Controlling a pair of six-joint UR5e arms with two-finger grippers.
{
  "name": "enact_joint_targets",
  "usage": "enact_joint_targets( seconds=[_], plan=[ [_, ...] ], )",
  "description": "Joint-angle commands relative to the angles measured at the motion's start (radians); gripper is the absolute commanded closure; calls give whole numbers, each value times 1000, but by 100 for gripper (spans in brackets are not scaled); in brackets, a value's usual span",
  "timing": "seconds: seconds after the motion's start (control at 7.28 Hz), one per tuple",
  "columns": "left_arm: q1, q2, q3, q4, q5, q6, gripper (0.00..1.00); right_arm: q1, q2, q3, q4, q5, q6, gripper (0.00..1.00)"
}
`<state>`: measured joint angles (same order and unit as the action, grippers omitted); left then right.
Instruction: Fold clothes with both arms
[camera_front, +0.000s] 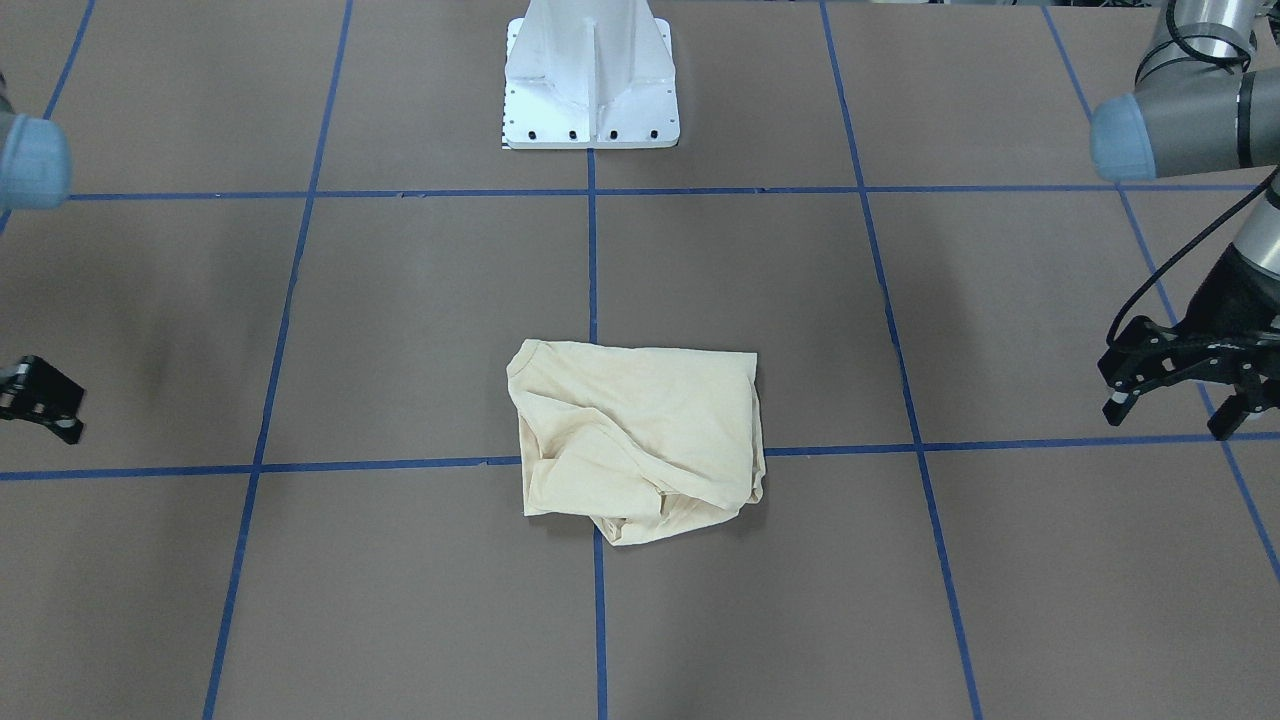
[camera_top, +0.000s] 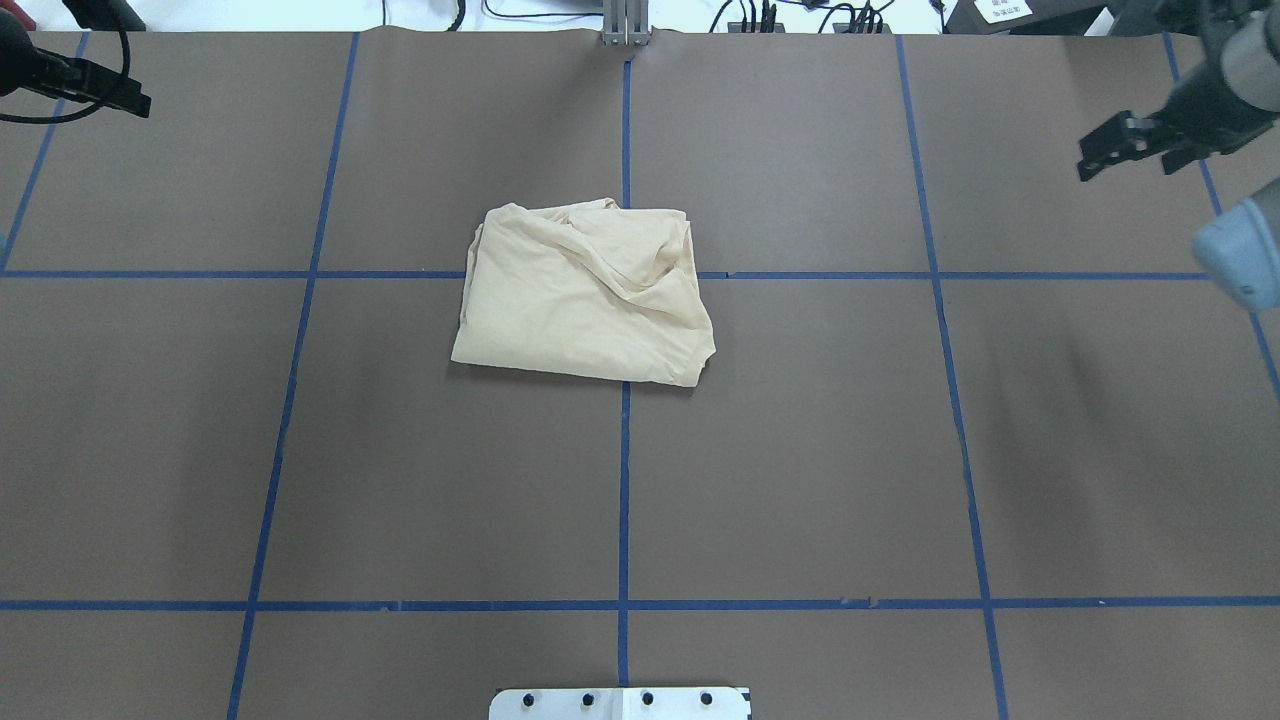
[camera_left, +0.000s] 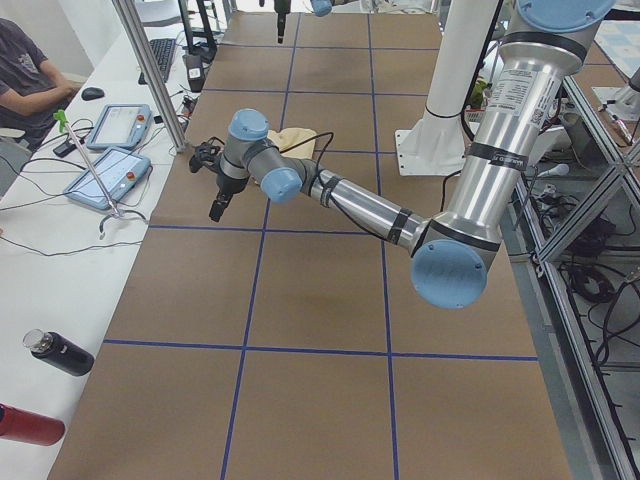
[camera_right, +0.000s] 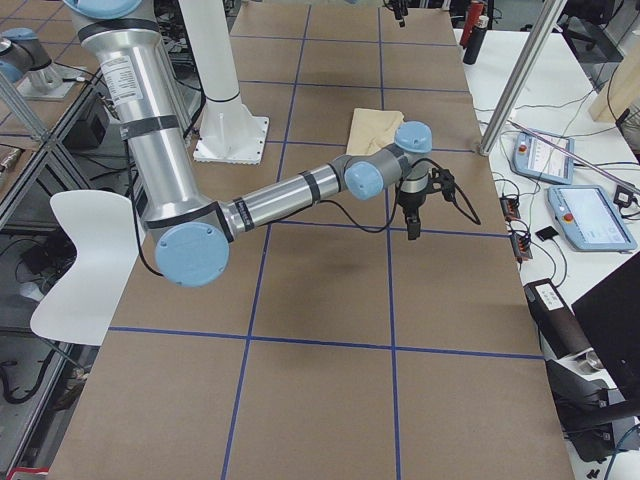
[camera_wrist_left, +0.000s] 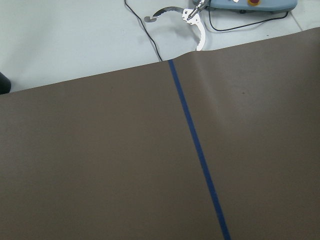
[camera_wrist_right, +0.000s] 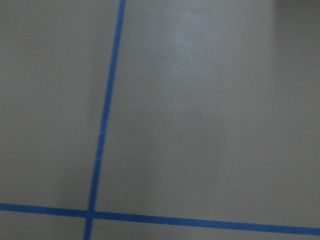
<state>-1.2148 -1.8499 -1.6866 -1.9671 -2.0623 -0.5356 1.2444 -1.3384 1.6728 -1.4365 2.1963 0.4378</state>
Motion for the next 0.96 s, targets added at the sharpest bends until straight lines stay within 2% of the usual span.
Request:
enact_joint_targets(
  seconds=[0.0,0.14,0.27,0.41,0.55,0.69,0.82],
  plan=[
    [-98,70,7,-6,-5,198,1,159,-163,1,-50,40,-337,0],
    [-147,73,42,3,-48,267,1,221,-174,-5,-124,48,-411,0],
    [-223,75,98,-9,-118,331,1,289,-160,1,-225,93,-425,0],
    [-276,81,138,-18,-172,518,1,328,-147,2,-238,133,-426,0],
    [-300,83,169,-26,-174,592,1,328,-166,13,-223,141,-423,0],
    [-305,98,168,-27,-174,602,1,328,-176,2,-197,129,-421,0],
    [-302,142,183,-94,-168,592,1,328,-195,4,-194,129,-413,0]
  ],
)
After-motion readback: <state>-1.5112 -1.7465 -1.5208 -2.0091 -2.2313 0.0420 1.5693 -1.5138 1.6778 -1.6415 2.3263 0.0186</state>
